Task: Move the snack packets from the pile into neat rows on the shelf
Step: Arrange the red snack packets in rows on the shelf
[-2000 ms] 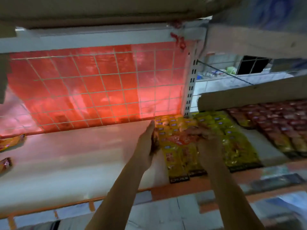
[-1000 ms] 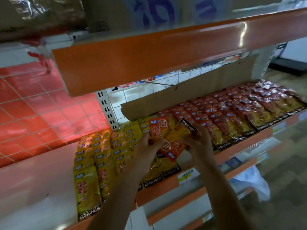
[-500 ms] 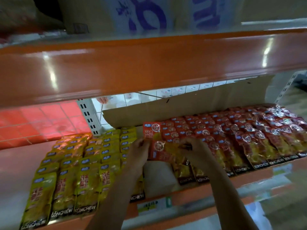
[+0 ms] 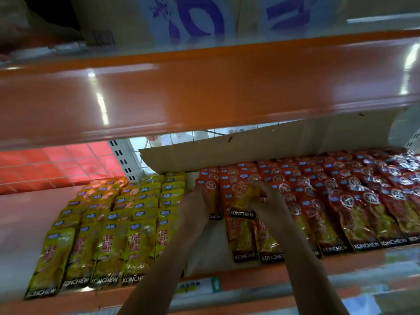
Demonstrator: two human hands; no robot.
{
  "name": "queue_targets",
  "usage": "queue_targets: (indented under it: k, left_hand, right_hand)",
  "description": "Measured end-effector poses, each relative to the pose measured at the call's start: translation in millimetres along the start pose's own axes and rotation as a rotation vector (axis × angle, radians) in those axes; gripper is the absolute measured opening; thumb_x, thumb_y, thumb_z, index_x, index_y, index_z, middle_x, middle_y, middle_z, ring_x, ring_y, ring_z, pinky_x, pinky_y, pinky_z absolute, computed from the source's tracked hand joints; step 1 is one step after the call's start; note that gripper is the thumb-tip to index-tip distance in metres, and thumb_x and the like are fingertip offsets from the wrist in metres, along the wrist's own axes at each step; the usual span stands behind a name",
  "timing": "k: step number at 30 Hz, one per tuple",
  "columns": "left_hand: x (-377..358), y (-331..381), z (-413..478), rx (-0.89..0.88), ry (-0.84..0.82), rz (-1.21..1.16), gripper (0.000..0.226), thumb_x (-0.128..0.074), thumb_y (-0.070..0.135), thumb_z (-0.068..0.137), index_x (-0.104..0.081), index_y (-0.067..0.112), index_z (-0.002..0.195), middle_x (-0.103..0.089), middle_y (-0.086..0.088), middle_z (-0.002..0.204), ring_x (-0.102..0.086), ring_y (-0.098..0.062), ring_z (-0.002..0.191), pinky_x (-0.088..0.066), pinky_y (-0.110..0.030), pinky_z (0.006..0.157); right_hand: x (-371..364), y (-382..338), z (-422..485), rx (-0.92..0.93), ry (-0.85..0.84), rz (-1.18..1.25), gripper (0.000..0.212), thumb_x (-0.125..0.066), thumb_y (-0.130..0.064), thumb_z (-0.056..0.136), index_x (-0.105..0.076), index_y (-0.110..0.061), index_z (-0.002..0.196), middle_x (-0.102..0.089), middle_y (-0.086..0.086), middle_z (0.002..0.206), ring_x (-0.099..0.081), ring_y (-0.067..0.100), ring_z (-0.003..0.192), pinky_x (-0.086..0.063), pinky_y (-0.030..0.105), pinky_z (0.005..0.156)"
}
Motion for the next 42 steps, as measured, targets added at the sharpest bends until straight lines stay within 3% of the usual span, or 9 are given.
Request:
queue_targets:
  k: [3, 6, 10, 14, 22, 27, 32, 37, 42]
  left_hand:
    - [-1, 0, 2, -0.042, 0.018, 0.15, 0.027, -0.047, 0.02, 0.096, -0.056, 0.014, 0.121, -0.066, -0.009, 0.109, -0.06, -0.026, 0.101, -0.042, -0.032, 0.089]
    - [-1, 3, 5, -0.084, 0.015, 0.231, 0.03, -0.044, 0.022, 0.097, -0.053, 0.018, 0.125, -0.063, -0.007, 0.111, -0.057, -0.027, 0.103, -0.038, -0.032, 0.093]
    - [-3, 5, 8, -0.046, -0.048, 0.132, 0.038, -0.049, 0.037, 0.097, -0.052, 0.017, 0.13, -0.055, -0.012, 0.12, -0.058, -0.029, 0.107, -0.045, -0.035, 0.088]
    - [-9, 1, 9, -0.021, -0.07, 0.069, 0.037, -0.055, 0.033, 0.095, -0.055, 0.014, 0.127, -0.05, -0.013, 0.126, -0.058, -0.032, 0.109, -0.048, -0.038, 0.089]
    - [-9, -1, 14, 0.0, -0.04, -0.026, 0.045, -0.056, 0.039, 0.093, -0.053, 0.008, 0.125, -0.056, -0.012, 0.122, -0.058, -0.028, 0.108, -0.047, -0.036, 0.087]
    - [-11, 0, 19, 0.042, -0.029, -0.131, 0.056, -0.063, 0.042, 0.088, -0.046, 0.01, 0.131, -0.057, -0.012, 0.123, -0.057, -0.028, 0.11, -0.046, -0.035, 0.086]
    - [-14, -1, 25, 0.059, -0.055, -0.147, 0.057, -0.067, 0.04, 0.086, -0.045, 0.011, 0.13, -0.059, -0.01, 0.126, -0.057, -0.027, 0.114, -0.046, -0.035, 0.089]
    - [-15, -2, 23, 0.053, -0.053, -0.138, 0.057, -0.067, 0.041, 0.087, -0.047, 0.012, 0.132, -0.06, -0.008, 0.126, -0.058, -0.026, 0.114, -0.046, -0.034, 0.09]
    - [-6, 1, 15, -0.019, 0.06, -0.192, 0.042, -0.063, 0.027, 0.09, -0.056, 0.008, 0.127, -0.059, -0.012, 0.122, -0.059, -0.028, 0.109, -0.045, -0.031, 0.087]
  right_hand:
    - [-4, 0, 2, 0.004, -0.037, -0.032, 0.05, -0.062, -0.002, 0.083, -0.057, -0.028, 0.126, -0.066, -0.002, 0.098, -0.067, 0.028, 0.086, -0.056, 0.045, 0.078]
    - [-6, 1, 5, 0.022, -0.051, -0.038, 0.049, -0.064, -0.001, 0.084, -0.058, -0.025, 0.126, -0.067, -0.001, 0.093, -0.067, 0.018, 0.077, -0.057, 0.037, 0.073]
    - [-6, 0, 4, 0.038, -0.057, -0.019, 0.047, -0.064, -0.003, 0.086, -0.057, -0.024, 0.127, -0.062, -0.011, 0.099, -0.065, 0.006, 0.078, -0.054, 0.02, 0.069]
    - [-7, 0, 4, 0.039, -0.059, -0.023, 0.047, -0.064, -0.003, 0.086, -0.058, -0.025, 0.126, -0.062, -0.012, 0.098, -0.065, 0.01, 0.08, -0.056, 0.028, 0.071]
    - [-14, 1, 6, 0.066, -0.091, -0.064, 0.045, -0.064, -0.004, 0.086, -0.059, -0.028, 0.123, -0.06, -0.016, 0.099, -0.06, 0.002, 0.07, -0.051, 0.013, 0.061]
    - [-17, 1, 5, 0.059, -0.099, -0.089, 0.045, -0.065, -0.005, 0.086, -0.059, -0.029, 0.123, -0.059, -0.016, 0.103, -0.066, 0.024, 0.085, -0.057, 0.036, 0.075]
    - [-16, 1, 4, 0.062, -0.097, -0.086, 0.046, -0.065, -0.003, 0.086, -0.059, -0.028, 0.124, -0.054, -0.024, 0.099, -0.061, 0.015, 0.095, -0.054, 0.034, 0.081]
    - [-15, 5, 6, 0.054, -0.083, -0.085, 0.045, -0.064, -0.004, 0.086, -0.059, -0.03, 0.123, -0.059, -0.01, 0.103, -0.061, 0.008, 0.071, -0.054, 0.023, 0.064]
    - [-22, 6, 8, 0.048, -0.086, -0.111, 0.044, -0.064, -0.006, 0.086, -0.058, -0.032, 0.121, -0.058, -0.006, 0.107, -0.066, 0.022, 0.084, -0.058, 0.041, 0.074]
Point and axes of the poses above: each hand's wrist, its own z-axis towards the middle knuckle, its own x-axis out of the back of the hand, y = z × x, the point moved 2 cm from there along z, towards the middle knuckle
